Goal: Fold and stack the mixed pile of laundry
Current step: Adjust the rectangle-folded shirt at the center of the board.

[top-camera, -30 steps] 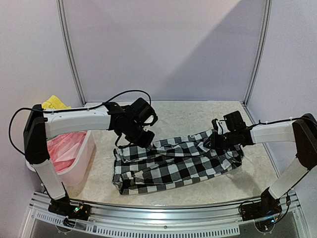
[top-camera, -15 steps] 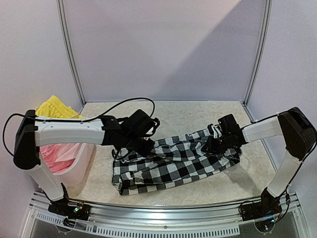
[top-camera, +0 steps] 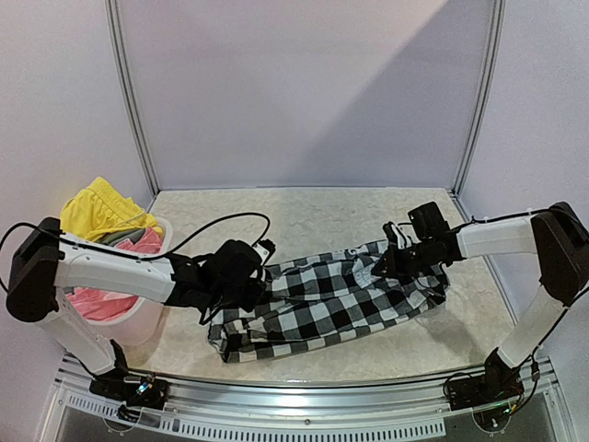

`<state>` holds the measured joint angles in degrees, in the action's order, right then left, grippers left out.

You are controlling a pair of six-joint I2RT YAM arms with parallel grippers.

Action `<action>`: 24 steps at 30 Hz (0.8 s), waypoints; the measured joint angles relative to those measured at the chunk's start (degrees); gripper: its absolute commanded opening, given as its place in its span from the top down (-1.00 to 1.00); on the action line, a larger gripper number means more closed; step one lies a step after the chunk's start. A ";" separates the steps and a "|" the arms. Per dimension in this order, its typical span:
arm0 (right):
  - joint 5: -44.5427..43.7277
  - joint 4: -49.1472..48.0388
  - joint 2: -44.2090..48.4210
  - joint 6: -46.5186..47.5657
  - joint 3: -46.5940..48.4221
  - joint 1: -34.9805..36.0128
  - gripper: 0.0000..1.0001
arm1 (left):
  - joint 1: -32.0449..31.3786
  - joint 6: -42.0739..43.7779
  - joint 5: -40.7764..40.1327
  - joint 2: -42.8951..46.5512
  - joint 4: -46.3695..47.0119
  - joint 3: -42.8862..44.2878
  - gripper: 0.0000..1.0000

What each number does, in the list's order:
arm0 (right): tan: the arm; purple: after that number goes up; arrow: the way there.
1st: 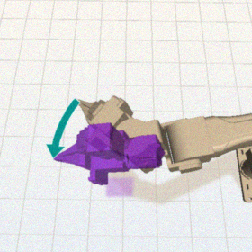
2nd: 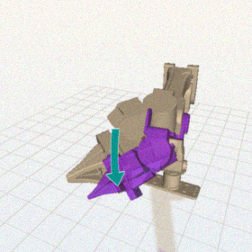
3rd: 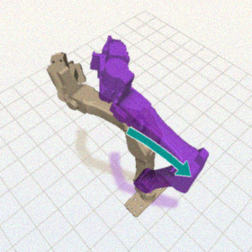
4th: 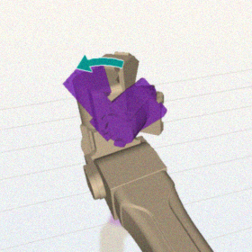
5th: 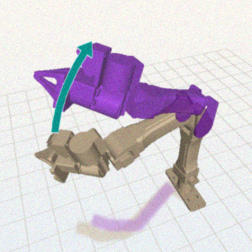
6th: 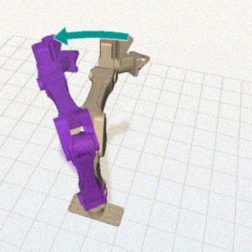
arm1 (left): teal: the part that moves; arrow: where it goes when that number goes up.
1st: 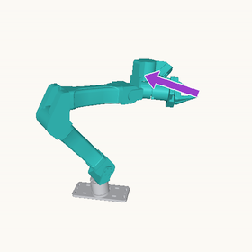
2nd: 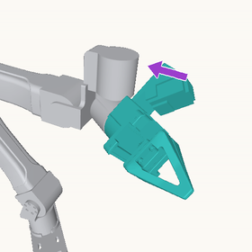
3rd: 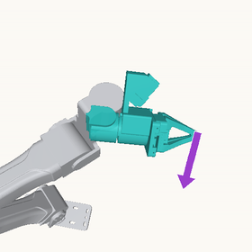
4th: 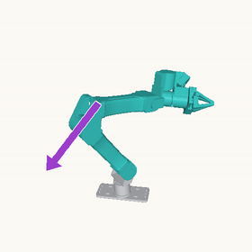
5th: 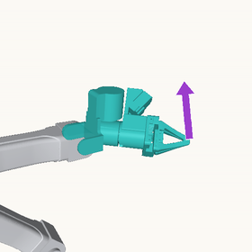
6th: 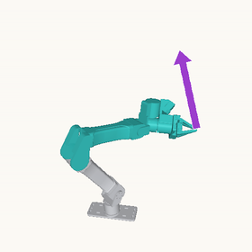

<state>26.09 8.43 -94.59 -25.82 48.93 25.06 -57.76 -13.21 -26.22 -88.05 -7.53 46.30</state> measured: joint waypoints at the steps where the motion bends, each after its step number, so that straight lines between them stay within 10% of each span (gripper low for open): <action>1: 0.13 0.50 -0.09 0.04 0.57 0.00 0.71 | 0.00 -0.44 0.39 -0.55 0.22 0.04 0.83; 6: 0.50 1.57 -0.39 0.66 3.21 0.00 0.72 | 0.00 -3.61 0.48 -0.92 0.85 -0.11 0.02; 9: 0.76 2.08 -0.39 1.09 4.13 0.00 0.72 | -0.02 -6.29 -0.46 -0.46 0.52 -1.05 -0.95; 24: 1.51 2.67 -4.46 0.31 11.76 0.00 0.77 | 1.14 -5.70 0.55 9.53 -6.25 3.89 -0.71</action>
<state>27.59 11.09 -99.04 -25.52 60.69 25.06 -56.62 -18.92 -25.67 -78.52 -13.78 50.19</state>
